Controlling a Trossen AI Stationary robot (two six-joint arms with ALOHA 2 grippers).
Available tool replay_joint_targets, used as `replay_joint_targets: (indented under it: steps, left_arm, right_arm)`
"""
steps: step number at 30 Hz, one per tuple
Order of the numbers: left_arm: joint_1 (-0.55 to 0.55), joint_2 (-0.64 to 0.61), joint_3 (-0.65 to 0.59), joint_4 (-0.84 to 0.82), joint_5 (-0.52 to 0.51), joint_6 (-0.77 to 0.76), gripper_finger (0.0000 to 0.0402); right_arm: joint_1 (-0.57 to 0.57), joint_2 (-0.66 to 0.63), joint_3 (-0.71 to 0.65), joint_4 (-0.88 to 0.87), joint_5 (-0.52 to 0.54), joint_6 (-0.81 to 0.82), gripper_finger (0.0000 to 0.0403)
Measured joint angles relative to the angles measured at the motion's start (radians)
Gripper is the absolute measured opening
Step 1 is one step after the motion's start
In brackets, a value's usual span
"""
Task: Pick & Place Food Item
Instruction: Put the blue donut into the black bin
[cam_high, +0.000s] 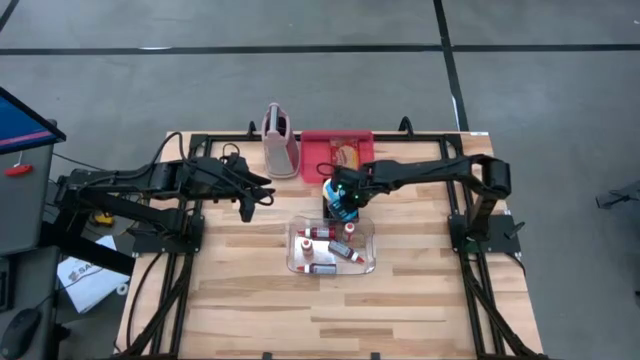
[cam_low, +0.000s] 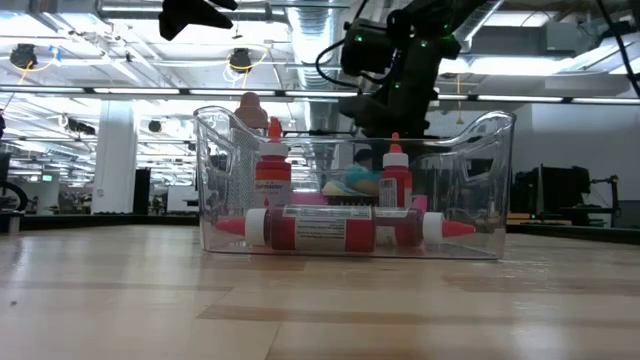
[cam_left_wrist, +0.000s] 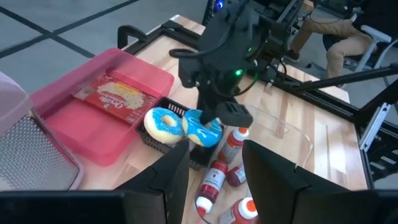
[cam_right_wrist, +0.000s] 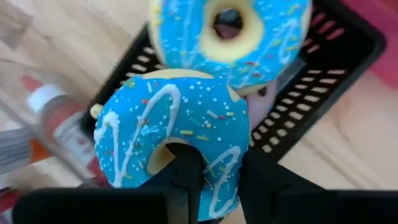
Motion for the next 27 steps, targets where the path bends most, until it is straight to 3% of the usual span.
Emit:
replay_joint_targets:
  steps: [5, 12, 27]
  left_arm:
    - [-0.01, 0.0, 0.0, 0.004, 0.0, -0.008, 0.0145]
    - [-0.01, 0.0, 0.0, 0.003, 0.0, -0.008, 0.0145]
    - [-0.01, 0.0, 0.0, 0.003, 0.001, -0.008, 0.0145]
  right_arm:
    - [0.011, 0.002, 0.0, -0.005, 0.061, -0.006, 0.0077]
    - [0.011, 0.001, 0.0, -0.008, 0.067, -0.012, 0.0088]
    - [0.007, -0.019, -0.001, -0.024, 0.061, -0.013, 0.0235]
